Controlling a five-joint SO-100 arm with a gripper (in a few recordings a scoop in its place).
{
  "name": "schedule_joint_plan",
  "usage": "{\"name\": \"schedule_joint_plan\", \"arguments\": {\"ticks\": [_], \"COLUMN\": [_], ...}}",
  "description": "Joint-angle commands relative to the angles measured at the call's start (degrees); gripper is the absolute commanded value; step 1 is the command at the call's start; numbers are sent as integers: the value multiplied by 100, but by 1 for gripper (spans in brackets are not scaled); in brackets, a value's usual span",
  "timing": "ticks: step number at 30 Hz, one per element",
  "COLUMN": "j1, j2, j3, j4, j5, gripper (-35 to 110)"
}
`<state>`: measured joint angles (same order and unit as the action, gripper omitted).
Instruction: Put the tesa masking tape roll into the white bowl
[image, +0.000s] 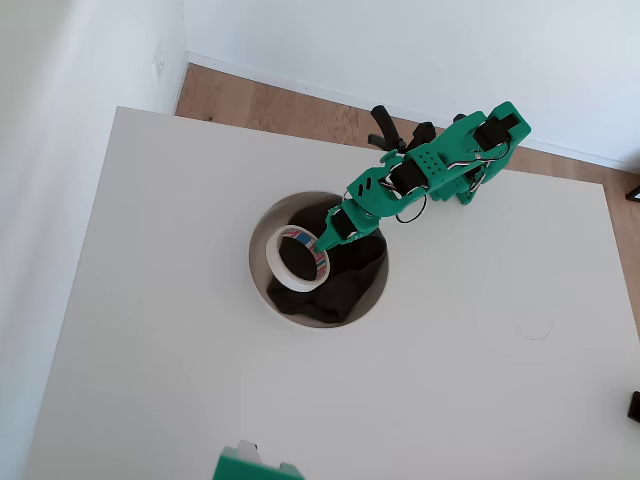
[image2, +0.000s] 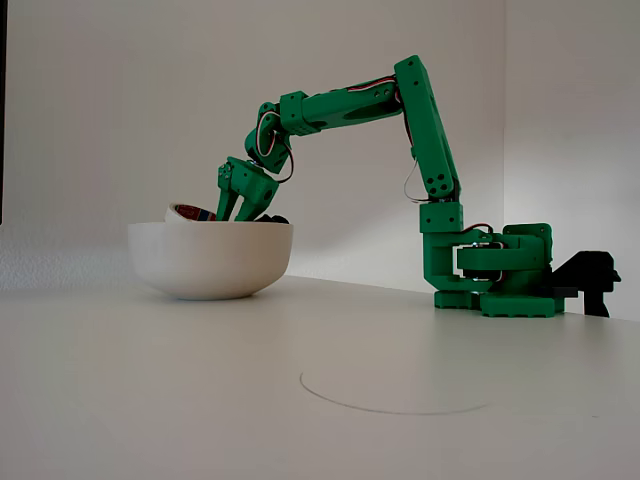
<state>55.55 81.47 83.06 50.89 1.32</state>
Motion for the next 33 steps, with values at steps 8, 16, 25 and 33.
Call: {"name": "schedule_joint_plan", "arguments": {"ticks": [8, 16, 25, 33], "j1": [0, 0, -9, -694], "j2": [88, 185, 606, 1802], "j3": [-457, -457, -686, -1239], "j4": [-149, -176, 53, 1055], "j5": [44, 79, 334, 510], "gripper": [5, 6, -8, -8]}}
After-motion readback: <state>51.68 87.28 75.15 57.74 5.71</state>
